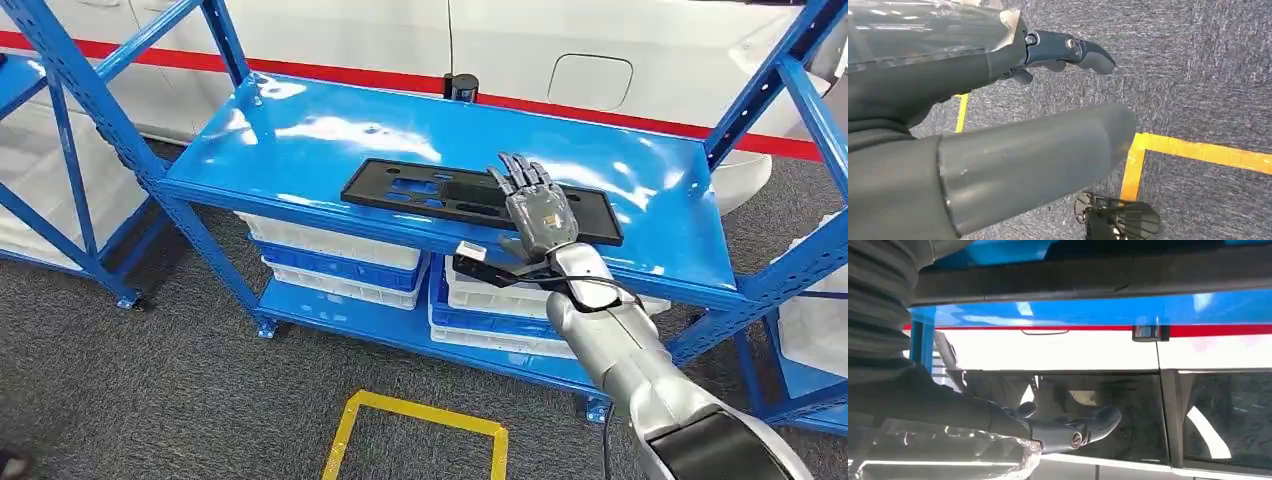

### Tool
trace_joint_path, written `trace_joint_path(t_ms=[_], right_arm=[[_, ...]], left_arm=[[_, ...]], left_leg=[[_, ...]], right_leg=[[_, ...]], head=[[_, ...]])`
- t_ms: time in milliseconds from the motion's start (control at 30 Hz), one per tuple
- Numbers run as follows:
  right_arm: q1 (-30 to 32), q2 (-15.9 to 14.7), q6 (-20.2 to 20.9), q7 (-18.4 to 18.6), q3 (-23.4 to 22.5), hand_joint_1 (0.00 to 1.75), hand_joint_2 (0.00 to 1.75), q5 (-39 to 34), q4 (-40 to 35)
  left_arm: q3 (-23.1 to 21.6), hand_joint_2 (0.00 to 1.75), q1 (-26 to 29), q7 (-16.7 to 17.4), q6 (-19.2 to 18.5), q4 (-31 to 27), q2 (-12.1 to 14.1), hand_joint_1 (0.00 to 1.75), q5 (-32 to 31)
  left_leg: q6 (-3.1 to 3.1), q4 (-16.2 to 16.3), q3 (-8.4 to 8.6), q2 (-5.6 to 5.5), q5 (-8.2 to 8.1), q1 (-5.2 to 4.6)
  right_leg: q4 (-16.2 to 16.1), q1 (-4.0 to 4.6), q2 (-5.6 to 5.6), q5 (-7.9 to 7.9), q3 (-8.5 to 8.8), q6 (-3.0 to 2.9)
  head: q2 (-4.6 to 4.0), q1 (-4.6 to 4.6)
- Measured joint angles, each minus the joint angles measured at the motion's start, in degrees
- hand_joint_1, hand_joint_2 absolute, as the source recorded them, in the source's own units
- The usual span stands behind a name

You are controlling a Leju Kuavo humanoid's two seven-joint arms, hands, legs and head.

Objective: Take the parts from the cabinet and place them on the table.

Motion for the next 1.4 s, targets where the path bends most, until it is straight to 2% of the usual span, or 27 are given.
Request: trace_joint_path(t_ms=[533, 800, 1000, 1400], right_arm=[[1.0, 0.9, 0.2, 1.2, 1.5, 0.0, 1.75, 1.7, 0.1], [-0.4, 3.1, 1.2, 2.4, 2.8, 0.0, 1.75, 2.8, 1.0], [-2.1, 5.5, 0.6, 4.4, 3.5, 0.0, 1.75, 3.8, 3.4], [-4.4, 8.4, 0.2, 6.7, 3.9, 0.0, 1.75, 5.0, 6.7]], left_arm=[[0.0, 0.0, 0.0, -0.3, 0.0, 0.0, 0.0, 0.0, 0.0], [0.0, 0.0, 0.0, 0.1, -0.2, 0.0, -0.1, 0.0, -0.2], [-0.1, 0.0, -0.5, 0.7, -0.4, 0.0, -0.4, 0.0, -0.7], [-0.5, 0.0, -1.1, 1.4, -0.6, 0.0, -0.9, 0.0, -0.9]], left_leg=[[0.0, 0.0, -0.02, 0.0, 0.0, -0.06], [0.0, 0.0, 0.01, 0.03, 0.0, -0.04], [-0.01, 0.0, 0.02, 0.05, 0.01, -0.02], [-0.01, 0.0, 0.01, 0.05, 0.01, -0.05]], right_leg=[[0.0, -0.04, 0.0, 0.0, -0.01, 0.0], [0.0, -0.04, 0.0, 0.0, -0.01, 0.0], [0.0, -0.04, 0.0, 0.0, -0.01, 0.0], [0.0, -0.04, 0.0, 0.0, 0.0, 0.0]], head=[[0.0, 0.0], [0.0, 0.0], [0.0, 0.0], [0.0, 0.0]])
